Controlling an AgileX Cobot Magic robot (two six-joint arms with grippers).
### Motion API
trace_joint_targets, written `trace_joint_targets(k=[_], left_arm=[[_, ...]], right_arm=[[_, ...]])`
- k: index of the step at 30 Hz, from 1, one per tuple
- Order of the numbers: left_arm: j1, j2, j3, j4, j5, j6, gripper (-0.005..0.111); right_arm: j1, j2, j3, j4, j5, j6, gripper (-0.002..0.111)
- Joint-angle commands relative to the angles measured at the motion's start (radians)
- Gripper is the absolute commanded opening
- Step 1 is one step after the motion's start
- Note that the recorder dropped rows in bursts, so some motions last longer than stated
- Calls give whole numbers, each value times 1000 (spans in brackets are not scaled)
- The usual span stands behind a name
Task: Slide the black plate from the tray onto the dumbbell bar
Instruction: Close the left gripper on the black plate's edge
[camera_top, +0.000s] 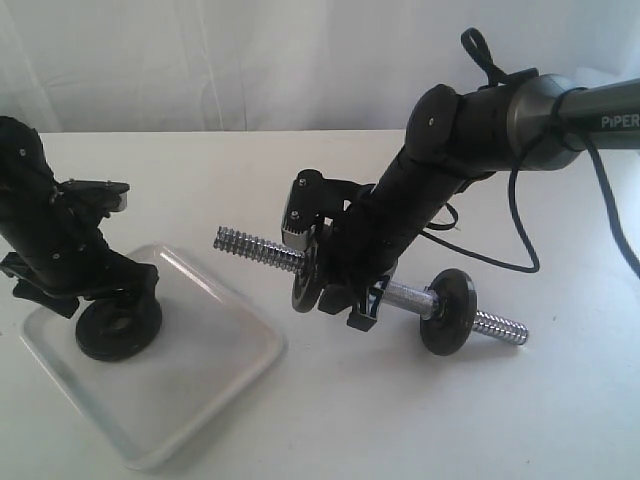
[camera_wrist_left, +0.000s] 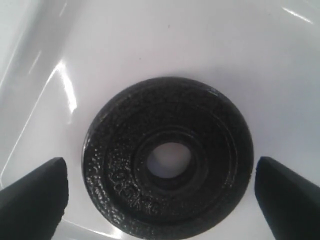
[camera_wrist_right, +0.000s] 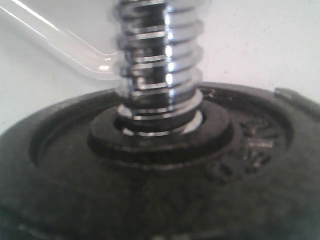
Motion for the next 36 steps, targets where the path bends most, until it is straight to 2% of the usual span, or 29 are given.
trace_joint_targets(k=[1,8,15,27,36], left_arm=[[-24,3,39,-15,-41,17,105],[-36,3,56,-10,-73,17,105],[-36,91,50,-6,-57,17,105],[-36,93,41,28,-21,-6,105],[-47,93,41,188,-11,-183,105]], right_arm=[[-3,-54,-18,60,-30,-13,0],[-3,-54,-18,60,-30,-13,0],[-3,-54,-18,60,-30,-13,0],[-3,-54,-18,60,-30,-13,0],[-3,-54,-18,60,-30,-13,0]])
